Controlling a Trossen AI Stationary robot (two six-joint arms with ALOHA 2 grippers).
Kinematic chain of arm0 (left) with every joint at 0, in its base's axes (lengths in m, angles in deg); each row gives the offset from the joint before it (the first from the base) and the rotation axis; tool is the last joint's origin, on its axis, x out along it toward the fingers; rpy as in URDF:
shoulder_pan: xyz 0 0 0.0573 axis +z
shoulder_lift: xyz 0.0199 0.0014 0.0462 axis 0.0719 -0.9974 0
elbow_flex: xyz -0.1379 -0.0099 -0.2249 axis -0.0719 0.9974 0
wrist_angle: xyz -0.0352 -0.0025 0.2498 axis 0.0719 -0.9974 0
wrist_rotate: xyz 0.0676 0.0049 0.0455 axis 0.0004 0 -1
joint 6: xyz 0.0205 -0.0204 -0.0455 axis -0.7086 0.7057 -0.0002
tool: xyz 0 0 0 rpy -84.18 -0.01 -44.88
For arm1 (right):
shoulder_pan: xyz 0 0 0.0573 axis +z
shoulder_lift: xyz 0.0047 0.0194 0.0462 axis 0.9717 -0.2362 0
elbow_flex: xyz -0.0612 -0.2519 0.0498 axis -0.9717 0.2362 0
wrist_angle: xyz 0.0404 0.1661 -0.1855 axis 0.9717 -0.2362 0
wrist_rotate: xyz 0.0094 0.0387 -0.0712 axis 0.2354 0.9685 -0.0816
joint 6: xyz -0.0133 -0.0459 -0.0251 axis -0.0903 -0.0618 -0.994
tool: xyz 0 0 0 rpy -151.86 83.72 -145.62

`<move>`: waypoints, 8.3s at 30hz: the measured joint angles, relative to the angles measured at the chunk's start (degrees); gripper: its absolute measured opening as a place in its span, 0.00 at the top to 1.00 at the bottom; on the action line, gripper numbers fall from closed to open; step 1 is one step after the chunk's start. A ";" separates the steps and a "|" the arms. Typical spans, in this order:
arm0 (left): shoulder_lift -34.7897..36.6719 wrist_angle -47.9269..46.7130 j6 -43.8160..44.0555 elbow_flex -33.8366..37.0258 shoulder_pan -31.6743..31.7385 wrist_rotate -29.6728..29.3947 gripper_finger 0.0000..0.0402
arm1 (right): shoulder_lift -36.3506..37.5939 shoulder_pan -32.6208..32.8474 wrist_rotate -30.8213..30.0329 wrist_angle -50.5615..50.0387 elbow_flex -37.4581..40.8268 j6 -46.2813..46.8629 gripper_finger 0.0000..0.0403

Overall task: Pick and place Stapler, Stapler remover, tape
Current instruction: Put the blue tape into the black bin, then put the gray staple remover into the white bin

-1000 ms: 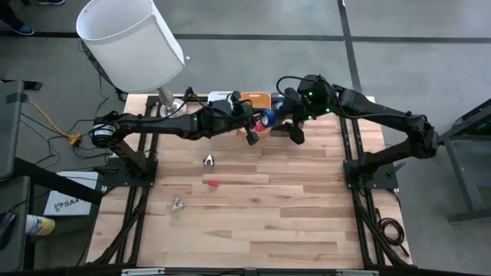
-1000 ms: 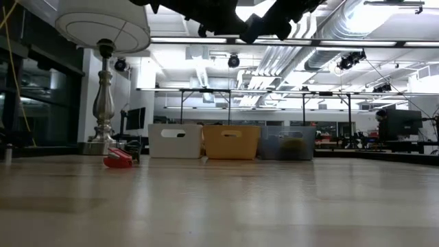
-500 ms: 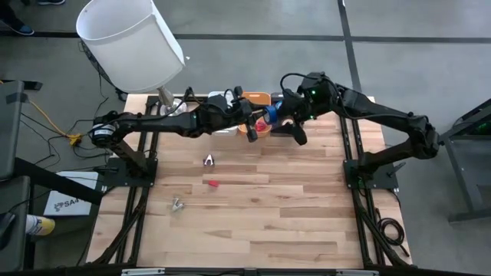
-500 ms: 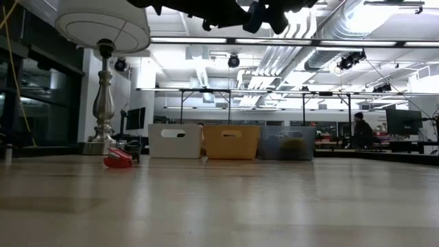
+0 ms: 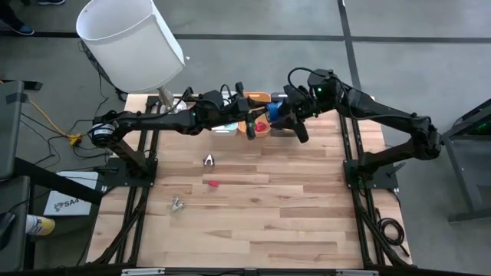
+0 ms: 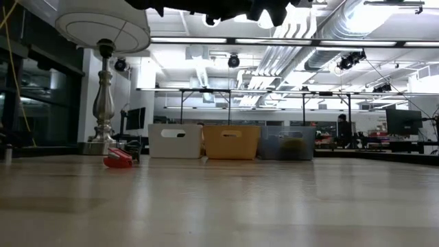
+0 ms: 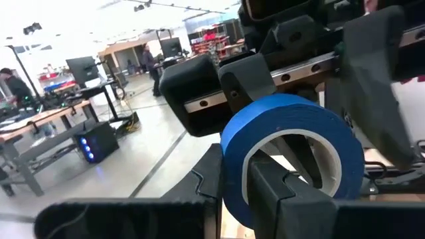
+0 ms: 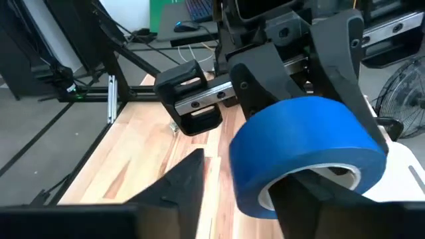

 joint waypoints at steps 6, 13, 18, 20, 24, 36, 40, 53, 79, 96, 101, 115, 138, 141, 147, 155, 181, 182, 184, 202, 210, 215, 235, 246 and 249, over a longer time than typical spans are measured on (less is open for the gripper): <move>0.00 0.11 -0.56 0.00 0.00 1.38 0.92 | 0.00 0.01 -1.03 0.15 0.00 0.03 0.81; -0.04 0.04 -0.58 0.00 0.00 2.31 0.91 | 0.00 0.07 -1.22 0.17 -0.02 -0.03 0.91; -0.12 -1.00 -0.60 0.00 0.02 2.65 0.79 | 0.00 0.07 -1.57 -0.65 -0.02 0.03 0.91; -0.15 -1.43 -0.60 0.00 0.02 2.60 0.74 | 0.00 0.07 -1.83 -0.98 -0.06 0.03 0.91; -0.15 -2.65 -0.65 0.01 0.07 2.62 0.67 | 0.09 -0.03 -3.92 -1.65 -0.15 0.01 0.92; -0.15 -3.92 -2.33 0.04 0.09 2.91 0.49 | 0.09 -1.28 -7.04 -4.07 -0.15 0.01 0.92; -0.15 -3.96 -2.31 0.04 0.11 2.84 0.43 | 0.09 -1.60 -6.93 -4.30 -0.15 -0.06 0.92; 0.04 -5.95 -2.29 0.04 0.13 3.64 0.32 | 0.07 -2.23 -8.37 -6.17 -0.14 -0.32 0.92; 8.24 -26.41 -6.37 0.04 -0.04 -3.50 0.32 | -8.61 -17.24 -14.95 -16.79 -0.13 14.09 0.92; 8.24 -30.09 -4.84 0.04 -0.02 -3.45 0.32 | -25.11 -22.65 -19.33 -17.79 -0.11 16.23 0.92; 8.24 -33.19 -3.64 0.04 -0.01 -3.44 0.32 | -26.03 -23.38 -21.61 -20.39 -0.11 14.37 0.92; 8.22 -39.59 -1.59 0.04 0.00 -4.35 0.32 | -26.03 -24.72 -20.54 -21.15 -0.11 13.47 0.72; 10.83 -59.60 8.26 -0.12 0.00 -8.23 0.32 | -15.40 -24.76 -20.90 -20.49 -0.11 13.50 0.63; 11.15 -66.46 11.54 0.01 0.00 -8.68 0.32 | -13.14 -24.76 -20.87 -20.46 -0.11 13.51 0.63; 11.19 -78.18 17.63 -0.02 0.00 -8.74 0.32 | -10.11 -24.76 -20.88 -20.51 -0.11 13.52 0.63; 11.17 -87.91 28.55 -0.02 -0.02 -9.07 0.32 | -8.68 -24.74 -20.98 -21.21 -0.11 13.67 0.62; 11.17 -95.28 38.98 8.69 -9.96 -2.85 0.32 | -8.63 -24.74 -21.00 -24.05 -0.09 10.62 0.59; 11.21 -95.22 38.35 9.26 -9.97 -1.99 0.32 | -8.63 -24.74 -21.00 -24.31 -0.09 10.45 0.59; 11.54 -95.16 37.21 10.47 -9.81 -0.48 0.32 | -8.63 -24.74 -21.00 -24.96 -0.09 10.10 0.59; 25.96 -88.88 36.62 24.86 -15.78 10.02 0.32 | -8.63 -24.74 -21.00 -25.74 -0.09 10.43 0.59; 26.60 -88.76 43.32 24.94 -23.07 9.82 0.32 | -8.63 -24.72 -21.00 -26.06 -0.09 11.09 0.59; 26.60 -88.62 49.48 24.94 -27.79 9.20 0.32 | -8.63 -24.72 -21.01 -26.15 -0.09 11.09 0.59; 26.53 -87.10 74.79 24.94 -44.85 6.26 0.28 | -8.63 -24.72 -20.91 -26.94 -0.09 9.14 0.59; 22.03 -81.26 80.77 24.94 -54.50 -0.87 0.15 | -8.61 -24.72 -20.87 -27.26 -0.09 8.33 0.59; 18.68 -80.15 84.45 24.94 -58.35 -3.94 0.15 | -8.63 -24.72 -20.85 -27.41 -0.09 7.87 0.59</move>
